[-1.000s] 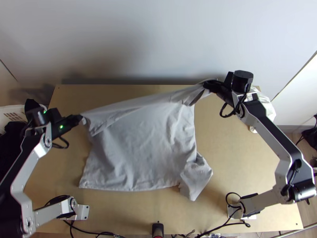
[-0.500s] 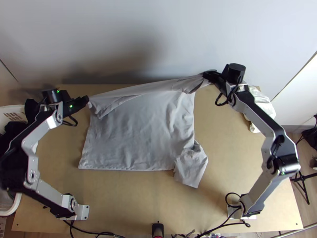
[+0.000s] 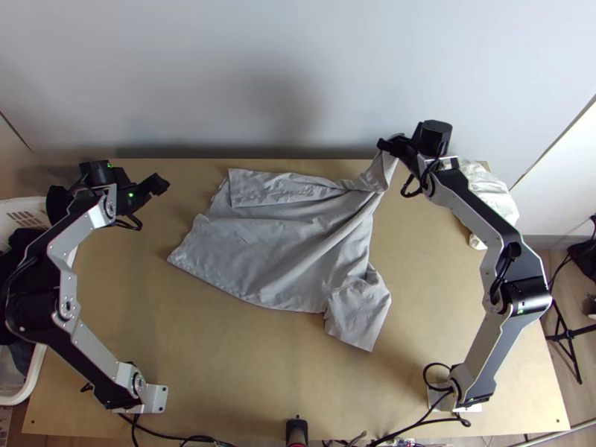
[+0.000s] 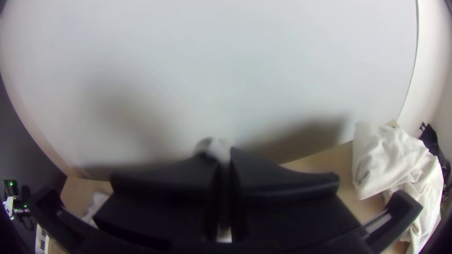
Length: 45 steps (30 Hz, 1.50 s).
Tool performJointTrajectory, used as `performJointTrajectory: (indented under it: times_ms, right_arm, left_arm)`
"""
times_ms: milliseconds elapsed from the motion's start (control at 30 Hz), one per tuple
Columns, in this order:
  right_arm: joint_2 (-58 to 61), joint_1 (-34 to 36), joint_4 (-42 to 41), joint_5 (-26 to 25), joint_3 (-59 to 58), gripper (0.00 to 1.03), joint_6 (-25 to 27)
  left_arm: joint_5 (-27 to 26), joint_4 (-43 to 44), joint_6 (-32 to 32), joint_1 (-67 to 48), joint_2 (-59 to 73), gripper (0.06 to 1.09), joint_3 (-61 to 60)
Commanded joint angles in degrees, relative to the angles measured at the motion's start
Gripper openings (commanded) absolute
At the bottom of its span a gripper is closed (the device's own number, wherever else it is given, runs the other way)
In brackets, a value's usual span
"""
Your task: Fold the t-shirt
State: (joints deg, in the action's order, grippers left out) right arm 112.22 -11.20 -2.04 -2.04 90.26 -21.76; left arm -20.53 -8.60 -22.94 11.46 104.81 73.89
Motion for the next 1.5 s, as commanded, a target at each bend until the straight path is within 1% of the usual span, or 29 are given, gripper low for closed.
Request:
performJointTrajectory:
  times_ms: [0, 100, 300, 500, 700, 933, 1100, 1200, 1400, 1467]
  right_arm:
    - [-0.6, -1.9, 0.0, 0.4, -0.5, 0.03, 0.8]
    - [-1.5, -2.8, 0.0, 0.4, -0.8, 0.03, 0.9]
    - [-4.6, -4.0, -0.1, 0.4, -3.0, 0.03, 1.1]
    - [-6.6, -4.0, 0.0, 0.4, -3.9, 0.03, 1.2]
    - [-8.4, -4.0, 0.4, 0.4, -5.4, 0.03, 1.9]
    - [-9.3, -4.2, 0.5, 0.4, -5.5, 0.03, 2.2]
    - [-9.4, -4.6, 0.5, 0.4, -5.4, 0.03, 2.2]
    - [-9.5, -5.0, 0.5, 0.4, -5.3, 0.03, 2.1]
    - [-9.9, -5.2, 0.7, 0.2, -5.5, 0.03, 2.0]
    - [-10.3, -5.2, 0.7, 0.2, -5.8, 0.03, 2.0]
  left_arm:
    - [-0.8, -2.2, 1.7, -4.3, -7.9, 1.04, -3.6]
    - [-0.9, -1.8, 1.0, -6.2, -9.9, 1.04, -3.6]
    - [-0.9, -1.9, 0.0, -11.0, -9.5, 1.04, -2.4]
    - [-0.9, -1.4, 1.5, -17.3, -2.1, 1.04, 0.5]
    - [-1.0, -5.8, -0.9, -19.5, 5.8, 1.03, 6.7]
    - [0.3, -6.0, -1.3, -20.8, 12.3, 1.03, 10.0]
    - [0.4, -6.3, -1.9, -21.4, 13.8, 1.03, 11.0]
    - [1.6, -5.8, -2.0, -22.0, 14.4, 1.03, 11.3]
    - [1.8, -5.3, -3.6, -22.5, 15.5, 1.03, 12.9]
    - [2.6, -5.0, -4.0, -22.7, 15.7, 1.03, 13.1]
